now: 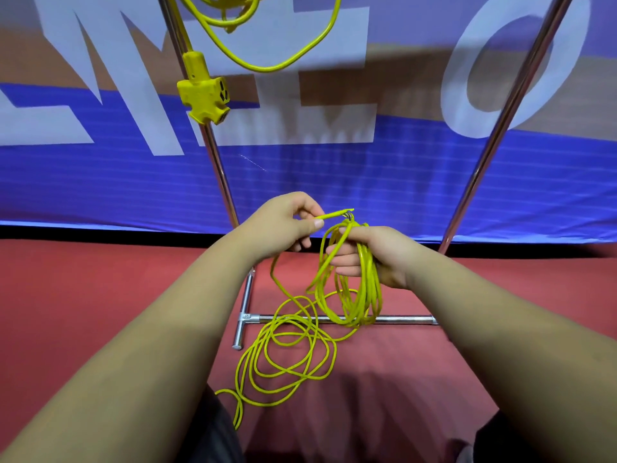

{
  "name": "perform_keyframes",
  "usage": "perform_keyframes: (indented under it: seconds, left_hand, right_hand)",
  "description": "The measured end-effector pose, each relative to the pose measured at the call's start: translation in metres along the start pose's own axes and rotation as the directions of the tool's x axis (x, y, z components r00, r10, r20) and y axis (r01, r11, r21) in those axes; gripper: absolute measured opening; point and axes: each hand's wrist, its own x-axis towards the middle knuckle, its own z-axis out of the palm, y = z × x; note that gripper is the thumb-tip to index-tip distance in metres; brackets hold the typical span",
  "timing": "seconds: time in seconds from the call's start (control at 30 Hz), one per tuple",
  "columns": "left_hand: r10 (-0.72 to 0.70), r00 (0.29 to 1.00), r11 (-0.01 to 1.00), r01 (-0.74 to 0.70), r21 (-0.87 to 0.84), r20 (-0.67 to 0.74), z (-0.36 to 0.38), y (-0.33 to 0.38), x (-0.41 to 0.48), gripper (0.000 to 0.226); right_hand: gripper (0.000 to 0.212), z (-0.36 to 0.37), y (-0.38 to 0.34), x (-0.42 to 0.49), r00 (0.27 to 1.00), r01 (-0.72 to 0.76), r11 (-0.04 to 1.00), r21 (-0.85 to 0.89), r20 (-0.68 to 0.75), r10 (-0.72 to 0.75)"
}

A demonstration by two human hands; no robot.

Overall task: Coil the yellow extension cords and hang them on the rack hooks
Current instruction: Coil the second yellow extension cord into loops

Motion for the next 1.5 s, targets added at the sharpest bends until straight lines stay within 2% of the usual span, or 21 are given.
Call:
perform_keyframes:
  seconds: [0.07, 0.13, 0.27, 0.37, 0.47, 0.63, 0.87, 1.2, 1.5]
  left_hand:
    - [0.001, 0.999, 1.0, -0.001, 0.003, -0.045, 0.0, -0.002, 0.003, 0.005]
    - [0.039, 0.994, 0.997, -0.031, 0.077, -0.102, -0.002, -0.003, 0.005, 0.004]
    - [0.122, 0.976, 0.963, -0.072, 0.26, -0.181, -0.01, -0.007, 0.005, 0.007]
    - [0.169, 0.98, 0.903, -0.111, 0.415, -0.106, -0.016, -0.014, 0.005, 0.009]
    - [0.181, 0.983, 0.859, -0.148, 0.49, -0.019, -0.019, -0.021, 0.007, 0.009]
    - [0.18, 0.982, 0.878, -0.137, 0.459, -0.052, -0.018, -0.017, 0.011, 0.011]
    - [0.197, 0.98, 0.861, -0.152, 0.485, -0.042, -0.009, -0.016, 0.014, 0.021]
    - [0.274, 0.962, 0.839, -0.239, 0.489, -0.001, -0.011, -0.015, 0.015, 0.022]
    - [0.349, 0.934, 0.826, -0.343, 0.447, 0.073, -0.005, -0.02, 0.016, 0.016]
  right_hand:
    - [0.025, 0.003, -0.002, -0.002, 1.0, 0.022, 0.998, 0.063, 0.008, -0.022]
    - [0.027, 0.006, -0.005, -0.004, 1.0, 0.027, 0.996, 0.084, -0.011, -0.026]
    - [0.042, 0.004, -0.008, -0.005, 0.999, 0.014, 1.0, 0.003, -0.04, -0.014]
    - [0.054, -0.001, -0.008, -0.007, 1.0, 0.013, 0.997, -0.075, -0.01, -0.014]
    - [0.055, -0.005, -0.008, -0.008, 1.0, 0.018, 0.994, -0.112, 0.012, -0.017]
    - [0.035, -0.003, -0.011, -0.012, 0.999, -0.001, 0.996, -0.094, 0.054, 0.006]
    - [0.025, -0.003, -0.01, -0.012, 0.997, -0.005, 0.994, -0.111, 0.076, 0.014]
    - [0.028, -0.002, -0.01, -0.013, 0.999, 0.028, 0.975, -0.22, 0.035, -0.021]
    - [0.015, 0.003, -0.012, -0.019, 0.988, -0.085, 0.99, -0.111, 0.121, 0.098]
